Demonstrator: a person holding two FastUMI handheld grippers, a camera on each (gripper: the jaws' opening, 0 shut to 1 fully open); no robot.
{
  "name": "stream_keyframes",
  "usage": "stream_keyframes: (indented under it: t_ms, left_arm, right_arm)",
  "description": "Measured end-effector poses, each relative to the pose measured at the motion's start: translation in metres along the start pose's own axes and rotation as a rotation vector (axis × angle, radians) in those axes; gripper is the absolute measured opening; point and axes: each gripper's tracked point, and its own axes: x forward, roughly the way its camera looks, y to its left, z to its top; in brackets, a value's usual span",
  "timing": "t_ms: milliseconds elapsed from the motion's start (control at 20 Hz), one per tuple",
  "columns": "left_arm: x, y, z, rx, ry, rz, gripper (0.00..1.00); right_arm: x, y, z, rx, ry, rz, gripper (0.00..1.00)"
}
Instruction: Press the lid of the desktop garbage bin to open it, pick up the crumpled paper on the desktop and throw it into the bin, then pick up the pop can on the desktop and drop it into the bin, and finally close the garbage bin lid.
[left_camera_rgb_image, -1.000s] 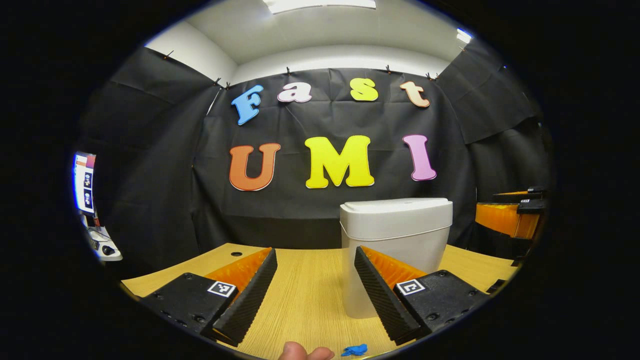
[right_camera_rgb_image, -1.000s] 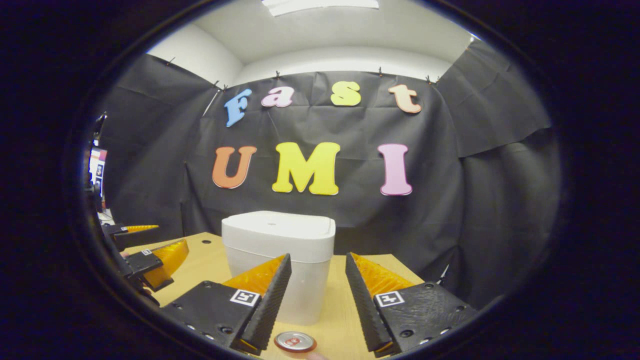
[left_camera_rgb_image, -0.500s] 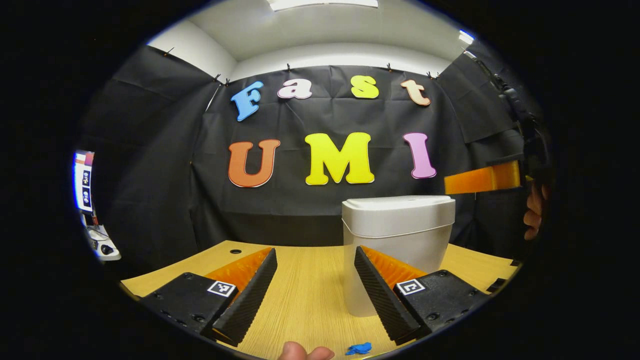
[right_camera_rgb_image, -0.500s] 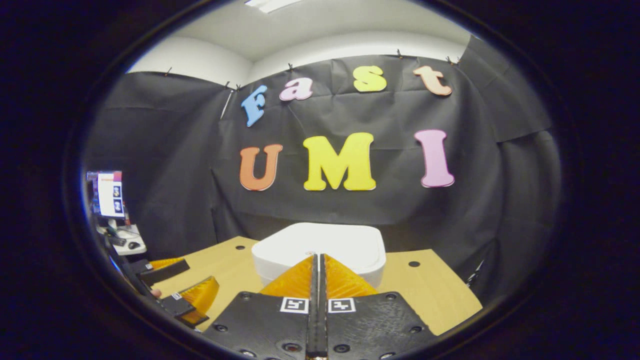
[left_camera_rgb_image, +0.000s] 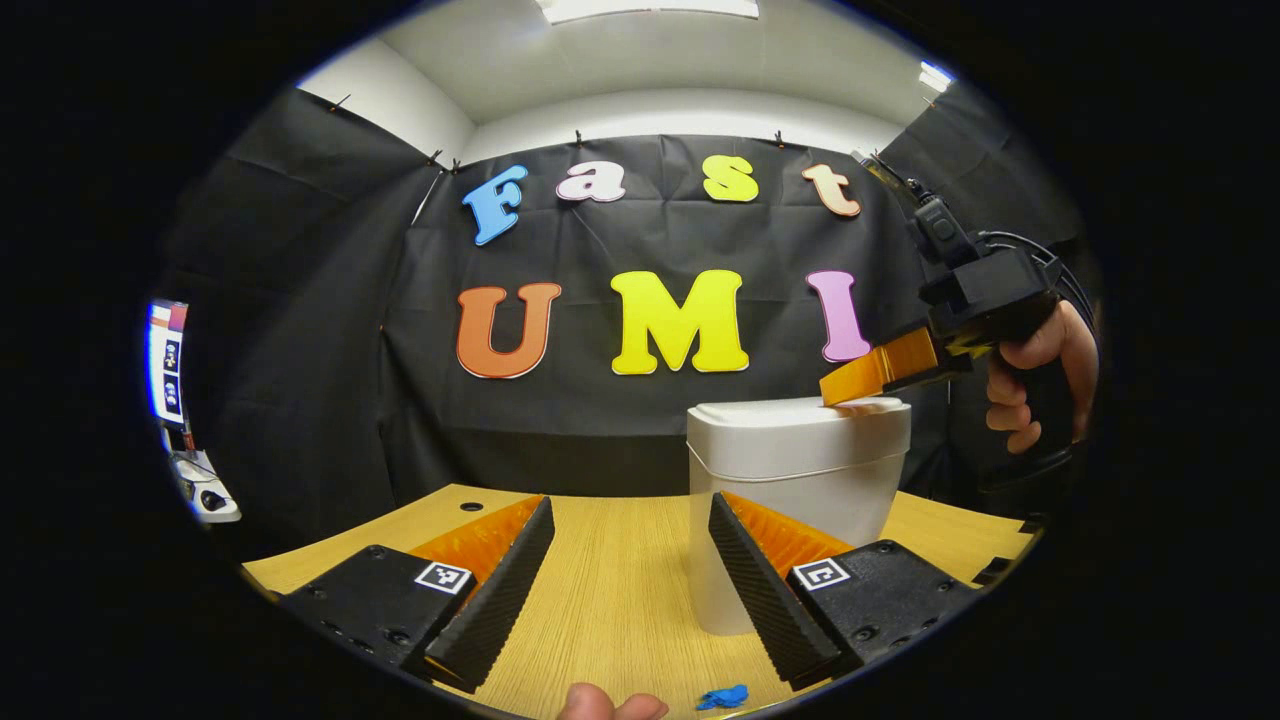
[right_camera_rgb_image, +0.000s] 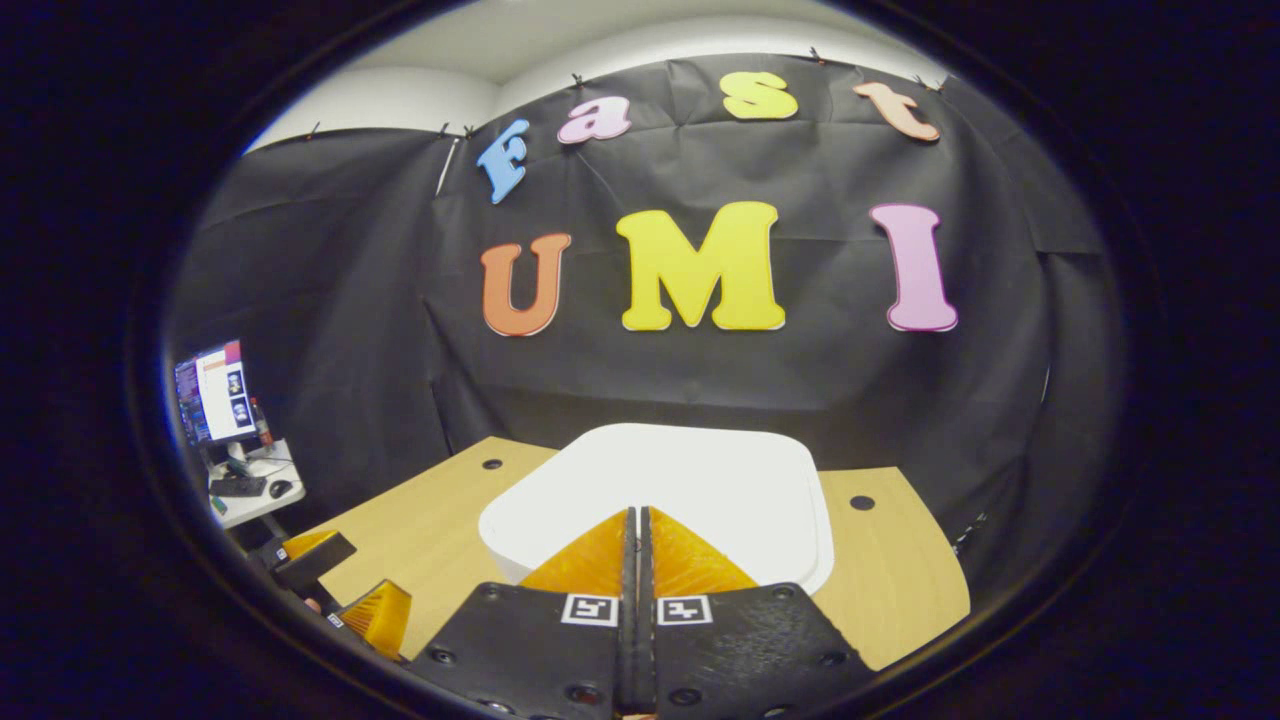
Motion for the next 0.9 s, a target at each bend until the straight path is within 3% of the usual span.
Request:
stream_keyframes:
  t_ms: [200, 300, 400, 500, 600, 650, 700, 850, 900]
  left_arm:
    - [0.002, 0.008, -0.006, -0.013, 0.017, 0.016, 1.00]
    - [0.001, 0.004, -0.005, -0.018, 0.020, 0.009, 1.00]
    - [0.001, 0.009, -0.002, -0.009, 0.014, 0.018, 1.00]
    - [-0.001, 0.009, 0.000, -0.004, 0.006, 0.021, 1.00]
    - [-0.001, 0.007, 0.001, 0.002, 0.006, 0.018, 1.00]
    - [-0.002, 0.006, 0.002, 0.005, 0.004, 0.015, 1.00]
    - [-0.002, 0.006, 0.002, 0.000, -0.001, 0.011, 1.00]
    - [-0.004, 0.001, 0.004, -0.021, -0.006, -0.003, 1.00]
    - [-0.004, 0.002, 0.005, -0.023, -0.006, -0.002, 1.00]
  right_arm:
    - [0.004, 0.000, -0.007, -0.087, 0.049, -0.021, 0.01]
    - [0.001, -0.004, -0.007, -0.072, 0.067, -0.026, 0.01]
    - [0.000, -0.004, 0.002, -0.020, 0.049, 0.002, 0.01]
    - [-0.004, -0.014, 0.018, -0.056, -0.008, -0.054, 0.00]
    - [-0.010, -0.013, 0.034, -0.082, -0.091, -0.081, 0.19]
    - [-0.015, -0.007, 0.047, -0.083, -0.127, -0.066, 0.40]
    - [-0.020, -0.004, 0.056, -0.086, -0.163, -0.059, 0.48]
    - [-0.029, -0.004, 0.079, -0.091, -0.224, -0.054, 0.91]
    - [-0.033, -0.006, 0.086, -0.091, -0.236, -0.057, 0.91]
